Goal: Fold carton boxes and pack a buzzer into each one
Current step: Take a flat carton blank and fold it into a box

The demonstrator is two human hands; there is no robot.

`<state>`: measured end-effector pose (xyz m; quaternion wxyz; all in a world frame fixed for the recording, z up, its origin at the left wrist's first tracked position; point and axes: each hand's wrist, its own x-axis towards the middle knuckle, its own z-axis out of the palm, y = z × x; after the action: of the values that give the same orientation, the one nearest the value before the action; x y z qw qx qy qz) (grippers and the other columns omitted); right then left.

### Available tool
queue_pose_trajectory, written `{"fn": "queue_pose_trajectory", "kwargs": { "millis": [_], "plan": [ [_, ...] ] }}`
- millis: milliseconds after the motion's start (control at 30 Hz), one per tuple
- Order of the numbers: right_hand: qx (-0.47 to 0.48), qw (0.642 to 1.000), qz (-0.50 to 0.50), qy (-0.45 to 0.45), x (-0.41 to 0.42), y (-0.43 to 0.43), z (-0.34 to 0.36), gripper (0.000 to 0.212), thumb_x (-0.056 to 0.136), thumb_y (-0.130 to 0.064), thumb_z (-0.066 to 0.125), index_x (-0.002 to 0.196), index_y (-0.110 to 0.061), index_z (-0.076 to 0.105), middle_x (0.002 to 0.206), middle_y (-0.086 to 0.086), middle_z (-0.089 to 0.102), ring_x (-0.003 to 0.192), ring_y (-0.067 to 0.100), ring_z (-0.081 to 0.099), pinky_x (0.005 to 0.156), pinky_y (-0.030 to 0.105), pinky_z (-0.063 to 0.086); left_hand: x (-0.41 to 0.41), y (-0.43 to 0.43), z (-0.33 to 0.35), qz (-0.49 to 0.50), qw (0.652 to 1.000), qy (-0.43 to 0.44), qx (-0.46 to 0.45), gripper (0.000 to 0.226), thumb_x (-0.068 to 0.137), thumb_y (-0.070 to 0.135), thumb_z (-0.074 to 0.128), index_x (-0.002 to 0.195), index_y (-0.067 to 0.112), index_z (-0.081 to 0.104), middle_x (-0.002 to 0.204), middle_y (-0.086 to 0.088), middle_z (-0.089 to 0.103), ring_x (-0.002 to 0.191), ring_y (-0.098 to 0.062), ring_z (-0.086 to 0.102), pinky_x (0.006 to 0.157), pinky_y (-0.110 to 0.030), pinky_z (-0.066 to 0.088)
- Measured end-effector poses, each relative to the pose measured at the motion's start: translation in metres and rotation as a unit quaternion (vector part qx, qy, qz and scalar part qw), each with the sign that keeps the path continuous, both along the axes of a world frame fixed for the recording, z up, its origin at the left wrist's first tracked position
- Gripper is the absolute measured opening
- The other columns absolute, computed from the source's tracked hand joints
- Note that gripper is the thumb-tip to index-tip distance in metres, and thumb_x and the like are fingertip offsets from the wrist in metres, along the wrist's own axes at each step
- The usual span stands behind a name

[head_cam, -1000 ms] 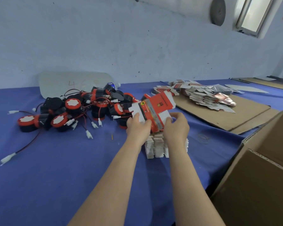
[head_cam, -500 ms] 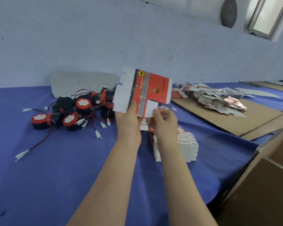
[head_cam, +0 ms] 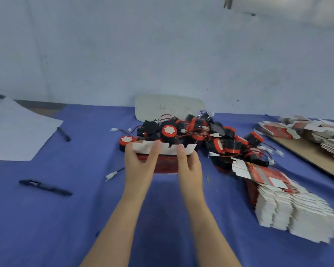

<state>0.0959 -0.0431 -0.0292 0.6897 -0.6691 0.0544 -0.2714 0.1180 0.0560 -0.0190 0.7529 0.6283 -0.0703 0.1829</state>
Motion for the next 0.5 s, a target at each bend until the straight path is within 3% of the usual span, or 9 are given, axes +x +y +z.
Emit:
{"fn": "queue_pose_trajectory", "kwargs": {
  "millis": [67, 233, 300, 400, 500],
  "plan": [
    [0.024, 1.0, -0.002, 0.009, -0.002, 0.009, -0.009, 0.025, 0.095, -0.04, 0.05, 0.102, -0.021, 0.064, 0.1, -0.006, 0.07, 0.1, 0.01, 0.065, 0.085, 0.026, 0.051, 0.0, 0.002, -0.008, 0.035, 0.999, -0.004, 0.009, 0.038, 0.076, 0.045, 0.07, 0.098, 0.02, 0.052, 0.101, 0.002, 0.062, 0.092, -0.006, 0.061, 0.078, -0.017, 0.049],
    [0.054, 0.998, 0.012, -0.008, -0.002, 0.006, -0.009, 0.024, 0.097, -0.029, 0.052, 0.099, -0.01, 0.066, 0.096, 0.0, 0.072, 0.09, 0.01, 0.066, 0.077, 0.021, 0.052, -0.003, 0.002, -0.024, 0.057, 0.998, -0.022, -0.029, 0.04, 0.072, 0.055, 0.069, 0.087, 0.022, 0.053, 0.079, 0.021, 0.064, 0.075, 0.007, 0.061, 0.062, -0.007, 0.046],
    [0.064, 0.997, 0.046, -0.012, -0.004, 0.007, -0.009, 0.021, 0.097, -0.021, 0.049, 0.104, -0.008, 0.065, 0.099, 0.001, 0.069, 0.089, 0.006, 0.063, 0.072, 0.015, 0.05, -0.003, 0.001, -0.028, 0.074, 0.997, -0.022, -0.017, 0.037, 0.076, 0.053, 0.068, 0.085, 0.022, 0.05, 0.078, 0.016, 0.061, 0.072, 0.009, 0.058, 0.061, -0.007, 0.045],
    [0.053, 0.995, 0.086, -0.003, -0.004, 0.006, -0.01, 0.02, 0.096, -0.014, 0.047, 0.11, -0.015, 0.061, 0.114, 0.001, 0.063, 0.099, 0.003, 0.061, 0.077, 0.015, 0.048, -0.001, 0.0, -0.032, 0.092, 0.995, -0.024, 0.018, 0.029, 0.087, 0.035, 0.066, 0.095, 0.018, 0.044, 0.092, 0.009, 0.057, 0.084, 0.005, 0.057, 0.071, -0.013, 0.048],
    [0.02, 0.993, 0.116, -0.015, -0.003, 0.0, -0.014, 0.023, 0.094, -0.02, 0.048, 0.114, -0.025, 0.057, 0.126, -0.004, 0.059, 0.118, 0.008, 0.054, 0.094, 0.023, 0.045, 0.002, 0.003, -0.033, 0.055, 0.997, -0.02, 0.048, 0.025, 0.091, 0.007, 0.053, 0.111, 0.016, 0.041, 0.118, -0.004, 0.053, 0.108, -0.015, 0.054, 0.087, -0.029, 0.048]
  ]
}}
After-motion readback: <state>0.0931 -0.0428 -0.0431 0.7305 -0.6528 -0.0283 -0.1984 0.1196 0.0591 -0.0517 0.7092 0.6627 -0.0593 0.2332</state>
